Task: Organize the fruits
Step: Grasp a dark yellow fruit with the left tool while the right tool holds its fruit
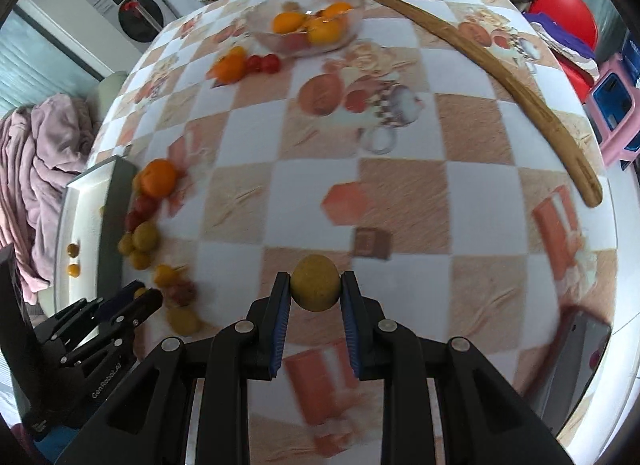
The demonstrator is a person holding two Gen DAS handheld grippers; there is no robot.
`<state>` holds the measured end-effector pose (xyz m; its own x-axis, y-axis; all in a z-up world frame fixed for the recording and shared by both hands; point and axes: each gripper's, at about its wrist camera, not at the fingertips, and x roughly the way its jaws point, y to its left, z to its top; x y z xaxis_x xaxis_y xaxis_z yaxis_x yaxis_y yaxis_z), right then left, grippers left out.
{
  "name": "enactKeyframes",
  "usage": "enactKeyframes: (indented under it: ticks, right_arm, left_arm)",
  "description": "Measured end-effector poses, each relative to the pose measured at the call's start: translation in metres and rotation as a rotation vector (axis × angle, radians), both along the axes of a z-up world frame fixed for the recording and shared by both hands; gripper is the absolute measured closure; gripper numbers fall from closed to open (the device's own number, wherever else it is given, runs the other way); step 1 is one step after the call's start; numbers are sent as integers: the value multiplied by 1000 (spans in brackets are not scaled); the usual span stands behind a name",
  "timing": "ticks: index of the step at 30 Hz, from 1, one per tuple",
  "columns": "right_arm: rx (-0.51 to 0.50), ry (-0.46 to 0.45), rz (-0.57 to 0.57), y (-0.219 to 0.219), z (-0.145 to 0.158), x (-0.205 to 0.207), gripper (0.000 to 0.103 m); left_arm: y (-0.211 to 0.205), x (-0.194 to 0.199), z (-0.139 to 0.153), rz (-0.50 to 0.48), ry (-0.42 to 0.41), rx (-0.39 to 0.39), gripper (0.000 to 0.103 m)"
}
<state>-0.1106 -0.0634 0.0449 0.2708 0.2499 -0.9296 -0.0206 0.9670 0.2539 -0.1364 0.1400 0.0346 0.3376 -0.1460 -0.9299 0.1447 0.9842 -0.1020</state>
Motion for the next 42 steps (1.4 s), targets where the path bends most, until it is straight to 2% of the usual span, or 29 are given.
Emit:
enactKeyframes:
  ticks: [6,10,21,24,30,31,32,33,35,38,42]
  right_arm:
    - [1,-18,20,36,13,-4,76]
    - [13,-28,55,69,18,-6,76]
    - [49,-36,195,164,21,-9,76]
    - [55,-36,196,172,21,-12,76]
    - [20,-23,132,148,22,-16,76]
    - [13,-19,115,140,22,-17,76]
    - [8,-17,98,132,23,-18,76]
    - [2,-14,76,122,22,-19,76]
    - [-7,-10,43,106,22,-20,76]
    - [-12,-3,-2,84,20,-22,76]
    - [-6,1,-46,62,18,-26,76]
  left_arm:
    - [29,-4,24,6,-46,-41,78]
    - [58,-9,33,30,-68,-34,78]
    - [145,-30,20,149,-36,19,78]
    - [155,-34,19,163,-31,17,78]
    - [124,-32,27,54,-56,4,77]
    - [117,-31,28,32,-59,1,62]
    - [106,-29,30,6,-71,-2,36]
    - [98,-29,32,-5,-94,-5,31]
    - [81,-28,37,-51,-126,-15,31]
    - [54,-20,31,-99,-113,-6,31]
    - [31,-11,15,-108,-72,12,31]
